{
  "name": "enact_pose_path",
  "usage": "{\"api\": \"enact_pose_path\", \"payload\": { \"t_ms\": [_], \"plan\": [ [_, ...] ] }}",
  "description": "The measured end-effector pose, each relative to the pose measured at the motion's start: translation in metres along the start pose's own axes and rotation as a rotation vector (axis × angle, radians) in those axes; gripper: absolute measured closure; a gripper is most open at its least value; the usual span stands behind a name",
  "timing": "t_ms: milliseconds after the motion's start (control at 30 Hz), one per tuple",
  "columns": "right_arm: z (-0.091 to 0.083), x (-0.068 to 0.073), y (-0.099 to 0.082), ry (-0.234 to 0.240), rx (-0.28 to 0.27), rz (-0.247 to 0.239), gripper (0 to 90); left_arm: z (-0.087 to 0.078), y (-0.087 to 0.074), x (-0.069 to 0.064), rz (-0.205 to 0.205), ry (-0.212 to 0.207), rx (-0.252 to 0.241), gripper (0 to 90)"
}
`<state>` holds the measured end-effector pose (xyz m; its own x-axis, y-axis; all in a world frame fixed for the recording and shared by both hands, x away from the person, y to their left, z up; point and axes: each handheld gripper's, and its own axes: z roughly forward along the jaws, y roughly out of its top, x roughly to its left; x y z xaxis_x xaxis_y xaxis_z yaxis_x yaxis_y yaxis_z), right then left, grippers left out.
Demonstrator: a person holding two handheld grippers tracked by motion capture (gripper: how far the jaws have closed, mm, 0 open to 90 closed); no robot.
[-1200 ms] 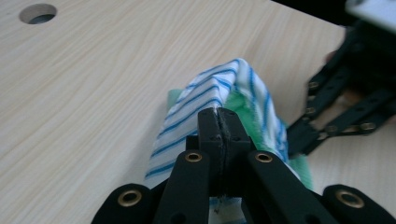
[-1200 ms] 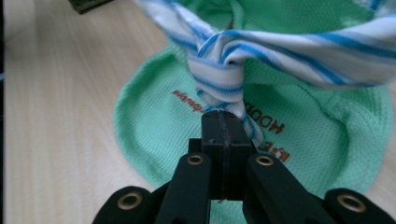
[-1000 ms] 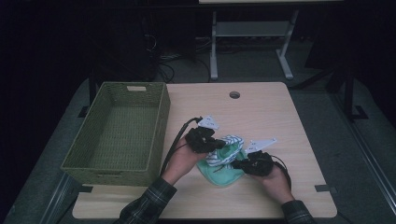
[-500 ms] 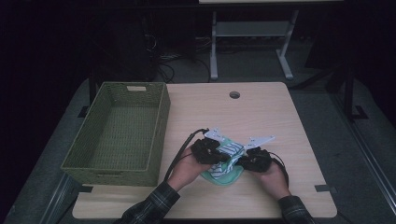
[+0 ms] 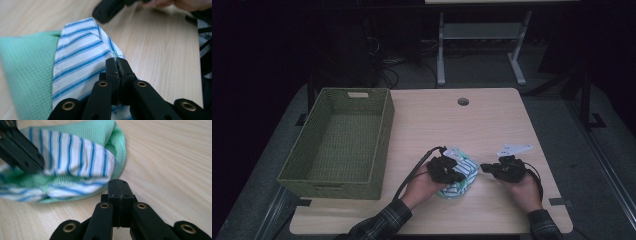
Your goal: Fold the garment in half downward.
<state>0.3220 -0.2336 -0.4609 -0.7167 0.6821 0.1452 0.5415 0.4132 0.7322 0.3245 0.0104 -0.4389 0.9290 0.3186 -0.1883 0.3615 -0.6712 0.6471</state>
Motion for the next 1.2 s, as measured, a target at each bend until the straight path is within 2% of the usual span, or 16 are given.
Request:
{"api": "enact_pose_path", "payload": {
  "t_ms": [67,167,200,233,367,400,433,467,533,600,633,767,833,1000,1133,1200],
  "plan": [
    [-0.001,0.001,0.001,0.0,-0.003,-0.002,89.7,0.007,-0.002,0.0,0.0,0.004,0.025,86.7],
    [0.0,0.004,0.002,0.004,-0.004,-0.012,89.7,0.009,-0.003,0.0,-0.007,-0.005,0.023,81.1],
    [0.0,0.005,0.004,0.005,-0.005,-0.017,89.7,0.004,-0.002,-0.002,-0.001,0.001,0.007,74.3],
    [0.0,0.005,0.004,0.005,-0.005,-0.017,89.7,0.004,-0.002,-0.002,-0.001,0.001,0.007,71.3],
    [-0.003,0.006,0.011,0.015,-0.025,-0.026,89.6,-0.014,-0.002,-0.004,-0.005,0.032,-0.034,66.2],
    [-0.004,0.007,0.015,0.023,-0.037,-0.033,89.6,-0.026,-0.005,-0.003,-0.015,0.037,-0.061,67.7],
    [-0.004,0.007,0.015,0.023,-0.037,-0.033,89.6,-0.026,-0.005,-0.003,-0.015,0.037,-0.061,69.8],
    [-0.004,0.008,0.019,0.033,-0.04,-0.036,89.6,-0.039,-0.008,0.0,-0.033,0.051,-0.085,72.6],
    [-0.003,0.009,0.021,0.037,-0.044,-0.042,89.6,-0.044,-0.011,0.001,-0.038,0.063,-0.092,74.7],
    [0.002,0.013,0.03,0.052,-0.048,-0.054,89.7,-0.055,-0.019,0.008,-0.054,0.103,-0.085,85.2],
    [0.002,0.013,0.03,0.052,-0.048,-0.054,89.7,-0.055,-0.019,0.008,-0.054,0.103,-0.085,89.6],
    [0.012,0.017,0.042,0.075,-0.055,-0.076,89.7,-0.061,-0.029,0.016,-0.092,0.143,-0.056,89.7],
    [0.018,0.02,0.049,0.086,-0.058,-0.08,89.8,-0.063,-0.032,0.018,-0.101,0.148,-0.052,89.7],
    [0.034,0.022,0.064,0.117,-0.066,-0.082,89.8,-0.063,-0.036,0.017,-0.103,0.144,-0.05,89.7],
    [0.049,0.026,0.074,0.136,-0.054,-0.083,89.8,-0.055,-0.037,0.016,-0.106,0.149,-0.043,89.6],
    [0.057,0.028,0.077,0.142,-0.042,-0.091,89.8,-0.052,-0.038,0.017,-0.086,0.165,-0.009,89.6]
  ]
}}
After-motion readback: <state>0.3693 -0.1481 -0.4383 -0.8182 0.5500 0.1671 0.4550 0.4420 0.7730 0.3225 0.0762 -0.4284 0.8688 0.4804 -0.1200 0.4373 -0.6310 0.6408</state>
